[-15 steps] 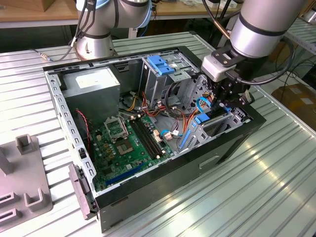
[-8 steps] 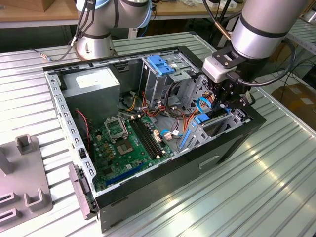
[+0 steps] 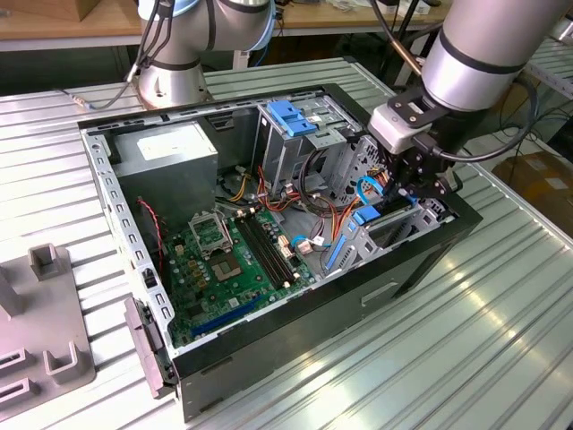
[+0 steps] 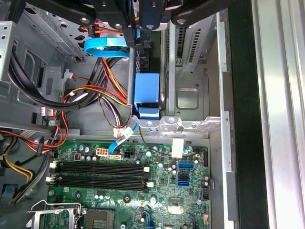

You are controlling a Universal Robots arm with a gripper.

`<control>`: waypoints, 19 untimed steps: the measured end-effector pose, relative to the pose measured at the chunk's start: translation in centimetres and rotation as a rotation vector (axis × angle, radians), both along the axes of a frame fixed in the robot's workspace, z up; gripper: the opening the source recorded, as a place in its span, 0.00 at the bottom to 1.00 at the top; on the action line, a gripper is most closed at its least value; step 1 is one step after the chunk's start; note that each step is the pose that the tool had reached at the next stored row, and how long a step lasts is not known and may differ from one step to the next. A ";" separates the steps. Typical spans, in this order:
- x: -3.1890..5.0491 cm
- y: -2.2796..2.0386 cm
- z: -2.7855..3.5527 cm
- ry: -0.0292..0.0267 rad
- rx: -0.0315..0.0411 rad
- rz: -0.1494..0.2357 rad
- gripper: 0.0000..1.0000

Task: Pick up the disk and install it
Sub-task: 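Insert the second disk wire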

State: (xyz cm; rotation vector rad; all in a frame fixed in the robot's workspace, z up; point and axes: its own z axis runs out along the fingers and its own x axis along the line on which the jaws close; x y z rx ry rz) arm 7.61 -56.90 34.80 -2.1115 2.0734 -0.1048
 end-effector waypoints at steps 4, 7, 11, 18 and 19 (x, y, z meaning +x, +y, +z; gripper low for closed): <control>0.00 -0.28 -0.06 0.0000 0.0269 0.000 0.16; 0.00 -0.47 -0.09 0.0000 0.0300 0.000 0.16; 0.00 -0.63 -0.11 0.0000 0.0300 0.000 0.16; 0.00 -0.64 -0.15 0.0000 0.0469 0.000 0.16; 0.00 -0.63 -0.15 0.0000 0.0573 0.000 0.16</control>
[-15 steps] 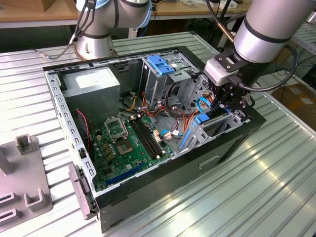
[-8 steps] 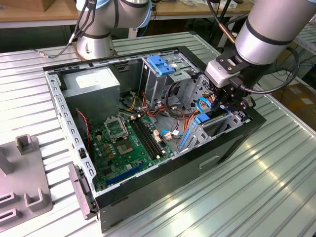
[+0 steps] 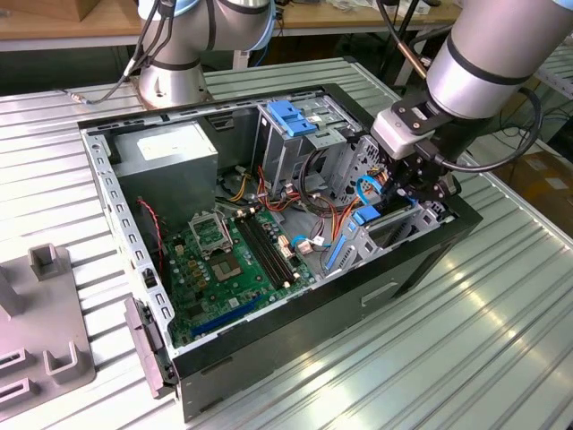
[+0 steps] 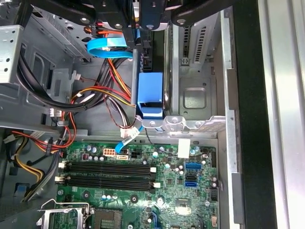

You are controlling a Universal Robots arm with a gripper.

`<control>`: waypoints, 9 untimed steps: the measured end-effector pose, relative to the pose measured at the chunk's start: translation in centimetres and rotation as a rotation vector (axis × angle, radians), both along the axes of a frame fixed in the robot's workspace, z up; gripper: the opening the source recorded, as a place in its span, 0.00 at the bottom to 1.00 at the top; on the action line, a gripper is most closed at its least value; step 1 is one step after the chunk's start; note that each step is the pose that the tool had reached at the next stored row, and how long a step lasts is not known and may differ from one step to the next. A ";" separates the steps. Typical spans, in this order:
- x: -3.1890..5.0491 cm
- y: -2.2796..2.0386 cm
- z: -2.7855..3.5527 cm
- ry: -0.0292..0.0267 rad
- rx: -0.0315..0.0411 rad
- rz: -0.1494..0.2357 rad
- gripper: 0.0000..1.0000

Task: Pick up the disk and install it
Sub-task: 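Insert the second disk wire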

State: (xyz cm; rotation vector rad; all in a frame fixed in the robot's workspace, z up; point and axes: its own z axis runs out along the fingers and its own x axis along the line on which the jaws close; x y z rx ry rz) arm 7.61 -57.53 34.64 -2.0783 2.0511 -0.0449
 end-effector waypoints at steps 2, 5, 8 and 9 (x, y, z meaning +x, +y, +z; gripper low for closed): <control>0.00 0.00 0.00 0.0001 0.0029 0.000 0.16; 0.00 -0.10 -0.01 0.0001 0.0031 0.000 0.16; 0.00 -0.24 -0.02 0.0001 0.0029 0.000 0.16; 0.00 -0.31 -0.02 0.0000 0.0029 0.000 0.16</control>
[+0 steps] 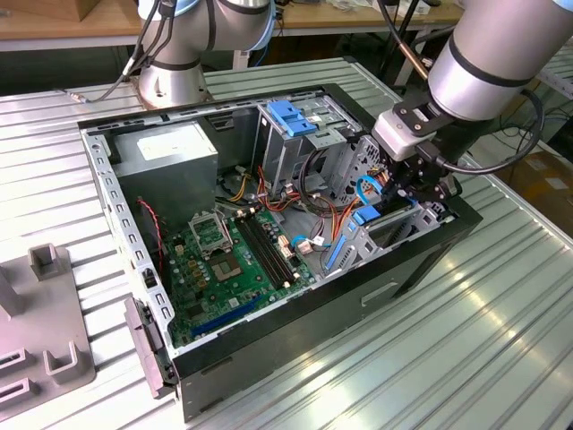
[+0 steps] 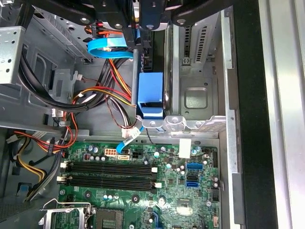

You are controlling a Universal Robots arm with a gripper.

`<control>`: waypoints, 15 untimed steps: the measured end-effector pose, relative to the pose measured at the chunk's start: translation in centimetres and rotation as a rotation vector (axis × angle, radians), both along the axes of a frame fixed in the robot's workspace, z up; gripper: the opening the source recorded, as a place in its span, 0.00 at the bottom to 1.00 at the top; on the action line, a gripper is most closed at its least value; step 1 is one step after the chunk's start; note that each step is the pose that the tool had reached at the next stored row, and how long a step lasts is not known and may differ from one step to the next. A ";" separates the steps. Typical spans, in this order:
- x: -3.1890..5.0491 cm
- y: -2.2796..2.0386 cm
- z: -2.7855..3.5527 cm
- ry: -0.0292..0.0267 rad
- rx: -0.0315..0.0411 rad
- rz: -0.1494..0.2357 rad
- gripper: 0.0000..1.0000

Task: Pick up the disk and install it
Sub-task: 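Insert the second disk wire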

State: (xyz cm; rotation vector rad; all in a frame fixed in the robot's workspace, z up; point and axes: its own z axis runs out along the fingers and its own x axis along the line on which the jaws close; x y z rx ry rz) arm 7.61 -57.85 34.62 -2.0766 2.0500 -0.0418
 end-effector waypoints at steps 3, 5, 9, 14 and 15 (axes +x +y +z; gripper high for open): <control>0.00 -0.09 -0.04 0.0000 -0.0001 0.000 0.16; 0.00 -0.09 -0.09 0.0000 0.0000 0.000 0.16; 0.00 -0.09 -0.30 -0.0001 0.0001 0.000 0.16; 0.00 -0.11 -0.56 0.0000 -0.0002 0.000 0.16; 0.00 -0.11 -0.56 0.0000 -0.0003 0.000 0.16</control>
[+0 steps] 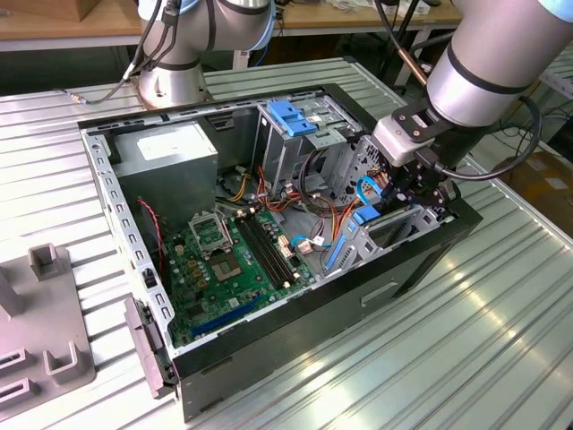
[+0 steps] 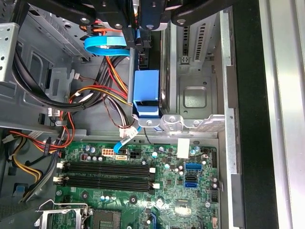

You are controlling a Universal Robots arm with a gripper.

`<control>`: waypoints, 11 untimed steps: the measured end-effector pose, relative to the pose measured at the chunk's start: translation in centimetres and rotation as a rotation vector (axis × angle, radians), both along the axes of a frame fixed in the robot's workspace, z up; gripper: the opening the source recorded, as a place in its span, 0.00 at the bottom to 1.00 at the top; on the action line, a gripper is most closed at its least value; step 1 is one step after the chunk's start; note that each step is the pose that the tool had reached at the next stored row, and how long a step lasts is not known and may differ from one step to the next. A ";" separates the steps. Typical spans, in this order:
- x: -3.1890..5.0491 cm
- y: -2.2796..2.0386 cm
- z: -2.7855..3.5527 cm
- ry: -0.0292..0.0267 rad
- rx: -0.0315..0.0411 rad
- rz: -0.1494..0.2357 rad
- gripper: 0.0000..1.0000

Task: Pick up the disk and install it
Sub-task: 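Insert the second disk wire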

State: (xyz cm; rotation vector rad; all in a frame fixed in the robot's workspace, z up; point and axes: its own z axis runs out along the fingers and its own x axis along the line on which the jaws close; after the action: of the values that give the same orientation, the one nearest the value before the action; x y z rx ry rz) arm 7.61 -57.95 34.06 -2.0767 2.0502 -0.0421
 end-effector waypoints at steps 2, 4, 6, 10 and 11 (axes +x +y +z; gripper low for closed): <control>0.00 0.00 -0.03 0.0000 0.0004 0.000 0.16; 0.00 0.00 -0.05 0.0000 0.0008 0.000 0.16; 0.00 0.00 0.13 -0.0005 0.0009 0.000 0.24; 0.00 0.00 1.40 -0.0006 0.0009 0.000 0.24; 0.00 0.01 1.43 -0.0006 0.0009 0.000 0.22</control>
State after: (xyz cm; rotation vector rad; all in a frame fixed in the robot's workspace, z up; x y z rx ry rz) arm 7.61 -57.94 35.49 -2.0760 2.0494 -0.0418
